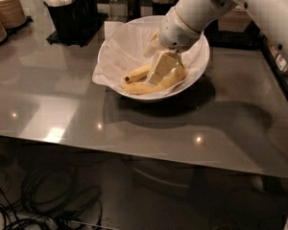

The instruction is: Pick banana from white bowl

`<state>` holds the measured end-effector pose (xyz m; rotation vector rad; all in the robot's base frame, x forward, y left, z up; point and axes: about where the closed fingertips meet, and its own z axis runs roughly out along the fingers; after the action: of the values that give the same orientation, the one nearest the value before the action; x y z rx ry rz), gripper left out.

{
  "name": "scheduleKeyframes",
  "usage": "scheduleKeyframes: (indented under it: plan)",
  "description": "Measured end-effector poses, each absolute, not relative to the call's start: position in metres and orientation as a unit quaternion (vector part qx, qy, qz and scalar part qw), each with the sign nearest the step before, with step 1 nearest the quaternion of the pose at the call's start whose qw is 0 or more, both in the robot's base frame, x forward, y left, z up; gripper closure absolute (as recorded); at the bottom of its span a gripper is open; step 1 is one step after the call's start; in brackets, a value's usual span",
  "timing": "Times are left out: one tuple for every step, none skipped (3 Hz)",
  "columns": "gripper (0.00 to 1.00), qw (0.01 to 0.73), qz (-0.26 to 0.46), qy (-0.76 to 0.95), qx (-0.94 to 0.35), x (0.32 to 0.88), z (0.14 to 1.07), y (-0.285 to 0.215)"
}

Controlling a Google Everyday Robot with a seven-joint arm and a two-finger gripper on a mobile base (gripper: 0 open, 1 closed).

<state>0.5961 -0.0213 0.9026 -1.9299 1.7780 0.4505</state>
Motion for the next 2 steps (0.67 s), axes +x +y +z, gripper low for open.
scheduleKeyframes:
  plan:
    - [0.37,0.237,0.165,0.65,-0.703,0.6003,0.8991,-0.0227]
    - [0.33,0.232,0.169,0.657,-0.697,0.6014,0.89,-0.0277]
